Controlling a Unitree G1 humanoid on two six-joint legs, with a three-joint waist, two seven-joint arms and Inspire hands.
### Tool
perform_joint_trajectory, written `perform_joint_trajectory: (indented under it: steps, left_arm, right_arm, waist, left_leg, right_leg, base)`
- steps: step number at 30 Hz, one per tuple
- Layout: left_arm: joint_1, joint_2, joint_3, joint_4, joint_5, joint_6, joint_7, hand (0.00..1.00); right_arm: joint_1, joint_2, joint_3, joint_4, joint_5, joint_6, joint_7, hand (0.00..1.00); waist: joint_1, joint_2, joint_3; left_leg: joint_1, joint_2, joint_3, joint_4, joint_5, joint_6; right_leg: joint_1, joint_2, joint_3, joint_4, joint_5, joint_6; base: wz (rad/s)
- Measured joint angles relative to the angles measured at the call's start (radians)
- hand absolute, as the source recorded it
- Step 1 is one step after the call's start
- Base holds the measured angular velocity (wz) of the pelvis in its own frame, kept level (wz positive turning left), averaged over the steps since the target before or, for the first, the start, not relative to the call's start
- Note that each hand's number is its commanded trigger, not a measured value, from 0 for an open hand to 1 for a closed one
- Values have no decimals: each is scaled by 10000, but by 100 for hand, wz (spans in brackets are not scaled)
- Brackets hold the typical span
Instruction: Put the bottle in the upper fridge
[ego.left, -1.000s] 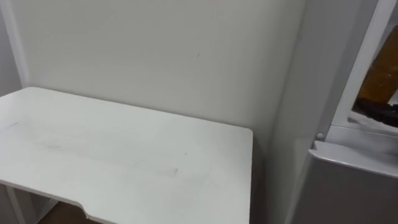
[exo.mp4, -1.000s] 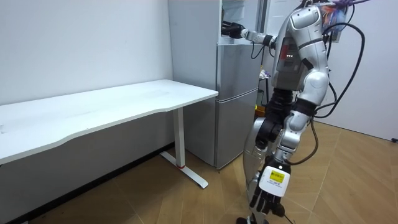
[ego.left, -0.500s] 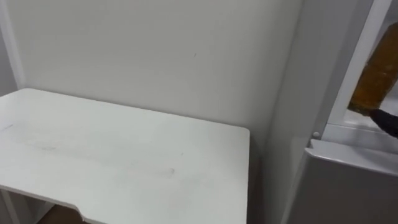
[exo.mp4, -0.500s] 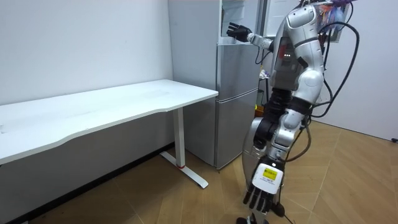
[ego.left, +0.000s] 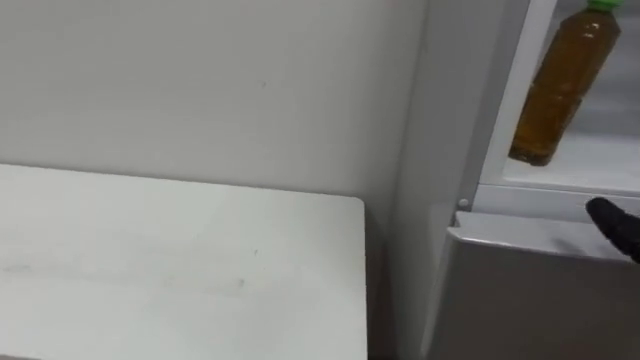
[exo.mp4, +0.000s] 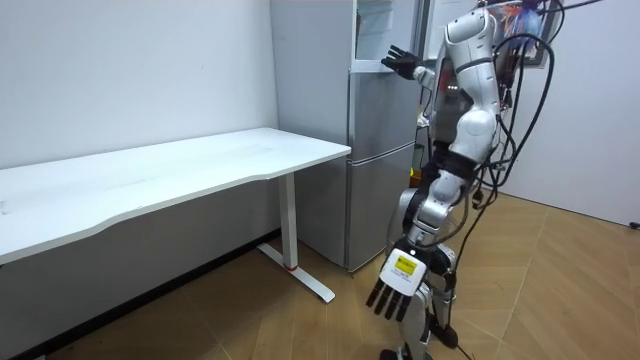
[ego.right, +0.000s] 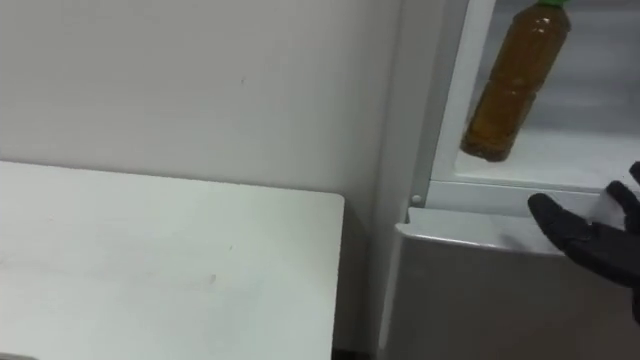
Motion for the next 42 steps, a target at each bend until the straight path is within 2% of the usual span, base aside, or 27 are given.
perform_joint_trajectory:
  steps: [1, 3, 7, 11, 12, 14, 17, 21, 24, 26, 28, 33, 35, 40, 42]
  left_arm:
    - [-7, -40, -27, 16, 0, -31, 5, 0]
    - [-47, -53, -33, 40, -1, -89, 15, 0]
    - [-403, -81, -29, 315, 224, -116, 52, 0]
    - [-563, -177, -45, 321, 279, -211, 425, 0]
    - [-580, -206, -100, 321, 259, -232, 474, 0]
    - [-609, -253, -241, 319, 202, -266, 540, 0]
    - [-642, -261, -362, 308, 196, -314, 667, 0]
    - [-669, -254, -402, 307, 198, -394, 797, 0]
    - [-669, -252, -573, 317, 175, -447, 864, 0]
    - [-637, -252, -932, 320, 172, -448, 898, 0]
    - [-616, -252, -1128, 330, 186, -449, 899, 0]
    - [-388, -279, -1342, 326, 185, -449, 899, 0]
    - [-305, -305, -1319, 363, 182, -445, 898, 0]
    - [-241, -393, -1401, 329, 173, -430, 897, 0]
    - [-242, -519, -1403, 400, 192, -435, 898, 0]
  right_arm:
    - [137, 90, 3, -106, -45, -116, -22, 0]
    - [375, 183, -6, -189, -121, -268, -203, 0]
    - [805, 752, -323, -229, -1044, -512, -941, 0]
    - [1711, 1211, -357, 142, -1482, -449, -1754, 0]
    - [1861, 1310, -353, 453, -1482, -389, -1922, 0]
    - [2100, 1397, -353, 732, -1465, -231, -2224, 0]
    - [2358, 1601, -359, 926, -1404, -200, -2783, 0]
    - [2577, 1854, -331, 1065, -1246, -196, -3433, 0]
    - [2721, 2034, -276, 1747, -1213, -234, -3882, 0]
    - [2811, 2296, -232, 2397, -1114, -238, -4255, 0]
    - [2833, 2315, -58, 3258, -984, -287, -4445, 0]
    - [2856, 2404, 453, 5351, -24, -261, -4334, 0]
    - [2871, 2525, 515, 6413, 583, -255, -4055, 0]
    - [3047, 2747, 822, 7784, 1879, -192, -3394, 0]
    - [3018, 2856, 977, 9029, 2148, -150, -2959, 0]
  waist:
    - [-39, 82, 6]
    - [-140, 110, 3]
    - [-255, 117, -12]
    - [-451, 94, -25]
    - [-493, 73, -50]
    - [-506, 134, -54]
    - [-614, 242, -17]
    - [-735, 223, -15]
    - [-784, 148, -11]
    - [-768, 143, -7]
    - [-773, 154, -7]
    - [-798, 237, -16]
    - [-772, 268, -13]
    - [-819, 342, -25]
    - [-805, 355, -25]
  left_leg:
    - [89, 1, 61, -56, -1, 1]
    - [127, 11, 118, -48, -5, 2]
    - [112, 15, 260, -58, -2, 4]
    - [120, -3, 295, -52, -6, 11]
    - [128, 5, 360, -55, -6, 12]
    - [124, 17, 493, -59, -7, 14]
    - [113, 18, 624, -72, -8, 16]
    - [155, 6, 747, -152, -11, 17]
    - [243, 4, 799, -151, -12, 17]
    - [259, 2, 800, -149, -66, 22]
    - [275, 4, 793, -137, -90, 28]
    - [317, 10, 790, -130, -165, 19]
    - [406, -2, 774, -144, -166, 17]
    - [501, -27, 688, -126, -180, 12]
    - [610, -46, 689, -125, -180, 12]
  right_leg:
    - [-8, 3, 92, 25, 0, 0]
    - [-17, 6, 179, 28, -1, 1]
    - [-188, 24, 431, 72, -9, 6]
    - [-213, 17, 445, 83, -19, 23]
    - [-250, 17, 467, 117, -21, 25]
    - [-355, 19, 586, 172, -20, 24]
    - [-529, 3, 748, 348, -67, 30]
    - [-635, -1, 992, 498, -191, 37]
    - [-639, -9, 1007, 618, -213, 38]
    - [-654, -20, 994, 597, -275, 56]
    - [-621, -19, 977, 562, -278, 58]
    - [-486, 0, 962, 458, -274, 69]
    - [-340, -2, 973, 452, -288, 91]
    - [-314, -43, 977, 450, -388, 100]
    - [-230, -57, 966, 459, -408, 108]
  base:
    - [-17]
    - [-11]
    - [-13]
    - [-3]
    - [-10]
    - [-19]
    - [-17]
    - [-10]
    - [-5]
    - [0]
    - [0]
    - [1]
    - [2]
    - [1]
    - [-4]
